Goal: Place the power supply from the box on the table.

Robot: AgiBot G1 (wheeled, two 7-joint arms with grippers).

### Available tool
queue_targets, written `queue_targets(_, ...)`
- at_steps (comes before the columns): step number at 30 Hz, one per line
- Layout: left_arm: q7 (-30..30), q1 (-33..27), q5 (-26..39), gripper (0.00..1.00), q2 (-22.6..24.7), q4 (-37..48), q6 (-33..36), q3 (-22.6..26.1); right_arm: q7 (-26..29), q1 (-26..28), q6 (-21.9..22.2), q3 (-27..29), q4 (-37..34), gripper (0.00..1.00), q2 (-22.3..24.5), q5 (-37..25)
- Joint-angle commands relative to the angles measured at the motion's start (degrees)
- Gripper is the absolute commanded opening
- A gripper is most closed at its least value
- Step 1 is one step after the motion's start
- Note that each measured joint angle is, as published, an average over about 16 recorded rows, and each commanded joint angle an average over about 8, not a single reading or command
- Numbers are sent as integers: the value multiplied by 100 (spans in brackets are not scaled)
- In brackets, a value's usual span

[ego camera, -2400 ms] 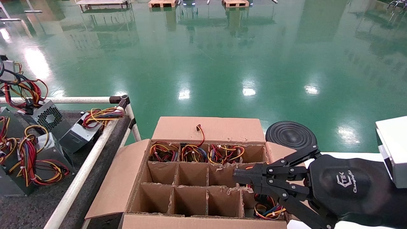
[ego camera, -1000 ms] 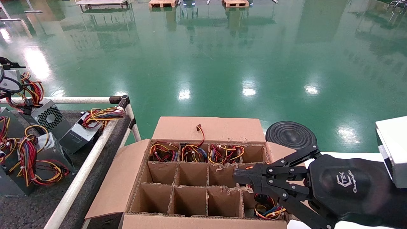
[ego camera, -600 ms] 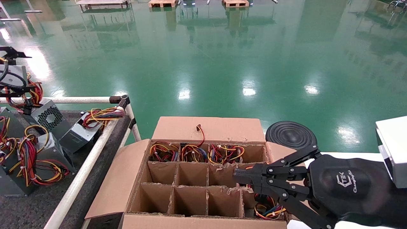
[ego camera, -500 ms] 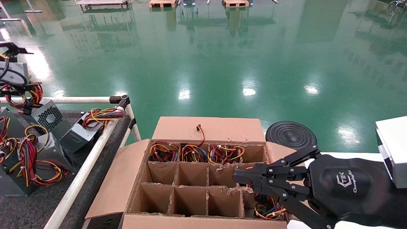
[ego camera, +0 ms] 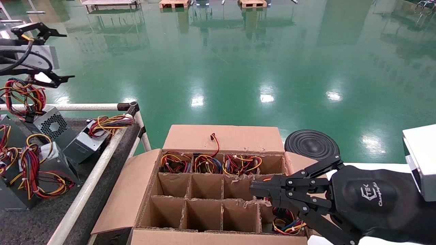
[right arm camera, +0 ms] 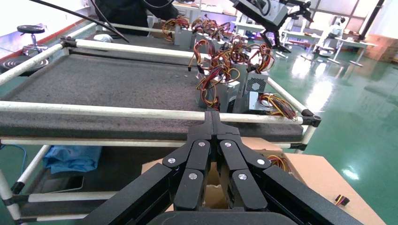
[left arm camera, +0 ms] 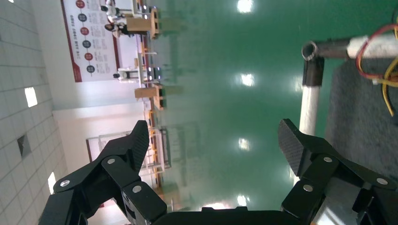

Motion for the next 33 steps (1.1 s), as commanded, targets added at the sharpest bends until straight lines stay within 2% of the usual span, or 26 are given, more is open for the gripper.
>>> queue_targets(1, -40, 13, -56, 100, 17, -39, 28, -37, 0, 0, 0, 0, 0, 63, 0, 0)
queue_targets(3, -58, 19, -82, 100, 25, -57, 41, -53, 0, 0, 0, 0, 0, 88, 0, 0)
queue_targets(4, -66, 21, -92, 100, 28, -64, 46, -60, 0, 0, 0, 0, 0, 96, 0, 0)
queue_targets(5, -73, 23, -102, 100, 31, -70, 50, -66, 0, 0, 0, 0, 0, 100, 0, 0)
queue_targets(16, -203, 127, -166, 100, 1, -205, 113, -142, 0, 0, 0, 0, 0, 100, 0, 0)
queue_targets(33, -875, 685, -452, 100, -170, -869, 418, -519, 0, 0, 0, 0, 0, 100, 0, 0)
